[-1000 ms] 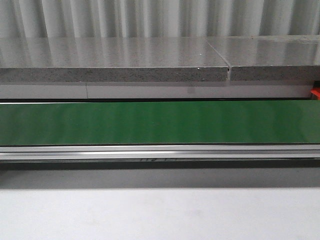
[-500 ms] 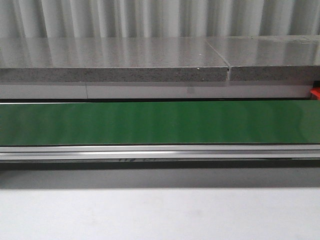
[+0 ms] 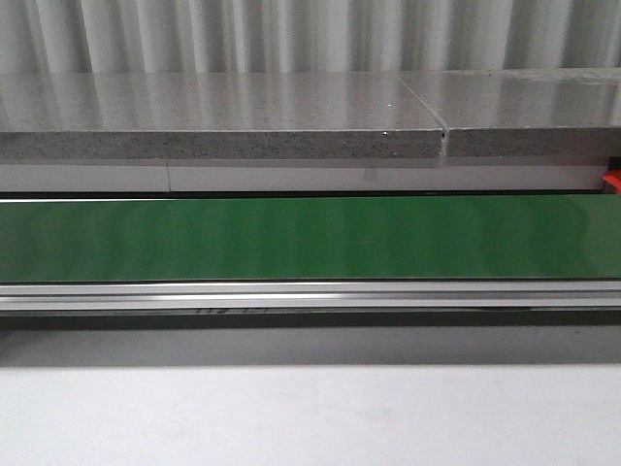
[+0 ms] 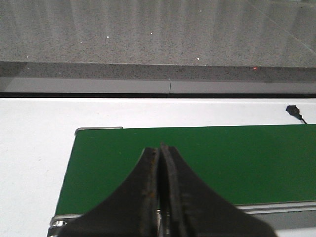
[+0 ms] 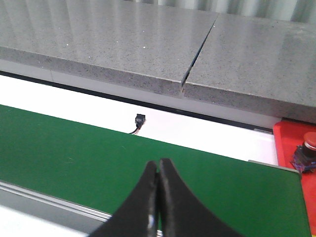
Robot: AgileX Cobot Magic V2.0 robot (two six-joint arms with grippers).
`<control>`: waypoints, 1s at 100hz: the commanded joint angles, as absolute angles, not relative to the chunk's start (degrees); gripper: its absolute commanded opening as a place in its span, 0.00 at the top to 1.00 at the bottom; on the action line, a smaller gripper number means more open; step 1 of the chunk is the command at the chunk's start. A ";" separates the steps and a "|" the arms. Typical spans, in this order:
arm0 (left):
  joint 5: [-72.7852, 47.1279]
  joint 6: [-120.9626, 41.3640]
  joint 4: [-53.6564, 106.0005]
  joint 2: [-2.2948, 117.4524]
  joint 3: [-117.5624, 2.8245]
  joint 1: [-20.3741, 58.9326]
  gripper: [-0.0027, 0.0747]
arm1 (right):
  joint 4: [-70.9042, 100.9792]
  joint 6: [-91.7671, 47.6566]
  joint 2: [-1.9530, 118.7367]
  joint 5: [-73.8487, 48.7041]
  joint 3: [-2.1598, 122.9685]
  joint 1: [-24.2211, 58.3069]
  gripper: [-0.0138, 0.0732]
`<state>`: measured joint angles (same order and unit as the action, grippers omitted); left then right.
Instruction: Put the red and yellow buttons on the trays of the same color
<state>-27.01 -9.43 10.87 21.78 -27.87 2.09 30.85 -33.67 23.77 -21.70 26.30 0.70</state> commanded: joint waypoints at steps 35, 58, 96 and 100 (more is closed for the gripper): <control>-22.79 -9.41 11.58 22.32 -29.44 2.59 0.99 | 31.87 -34.30 23.94 -18.59 27.65 0.76 0.92; -22.79 -9.41 11.58 22.32 -29.44 2.59 0.99 | 31.87 -34.30 23.94 -18.26 27.36 0.76 0.92; -22.79 -9.41 11.58 22.32 -29.44 2.59 0.99 | 36.79 -34.25 23.74 -10.96 19.45 0.76 0.92; -22.79 -9.41 11.58 22.32 -29.44 2.59 0.99 | 36.61 -34.25 23.56 -10.96 19.09 0.76 0.92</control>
